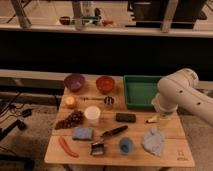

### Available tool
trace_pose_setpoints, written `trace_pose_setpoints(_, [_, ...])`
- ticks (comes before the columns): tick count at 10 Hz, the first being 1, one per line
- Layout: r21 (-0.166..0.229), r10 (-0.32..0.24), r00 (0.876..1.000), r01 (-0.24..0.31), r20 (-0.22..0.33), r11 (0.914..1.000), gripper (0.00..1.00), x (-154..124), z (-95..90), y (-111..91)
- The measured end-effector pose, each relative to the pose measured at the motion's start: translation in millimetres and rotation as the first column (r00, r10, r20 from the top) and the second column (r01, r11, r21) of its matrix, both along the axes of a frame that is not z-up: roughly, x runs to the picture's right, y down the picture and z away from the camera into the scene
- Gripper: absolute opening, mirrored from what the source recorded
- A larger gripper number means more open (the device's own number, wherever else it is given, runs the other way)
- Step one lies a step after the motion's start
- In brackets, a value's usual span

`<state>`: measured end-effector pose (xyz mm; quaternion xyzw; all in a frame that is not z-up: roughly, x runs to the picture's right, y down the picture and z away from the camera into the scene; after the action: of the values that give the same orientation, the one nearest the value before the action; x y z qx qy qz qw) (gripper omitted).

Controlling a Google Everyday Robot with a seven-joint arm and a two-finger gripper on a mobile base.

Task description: Place fork in table surface

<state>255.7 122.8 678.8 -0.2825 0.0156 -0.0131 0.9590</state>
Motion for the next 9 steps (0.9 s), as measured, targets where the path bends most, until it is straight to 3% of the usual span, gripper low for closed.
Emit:
trace_pose_setpoints(7, [0.0, 0.001, 1.0, -0.001, 0.0, 1.0, 0.8, -0.4, 0.0, -0.1])
trace_pose_setpoints(9, [0.007, 0.006, 1.0, -0.007, 0.026, 0.9999, 0.8, -8.2, -2.8, -0.4])
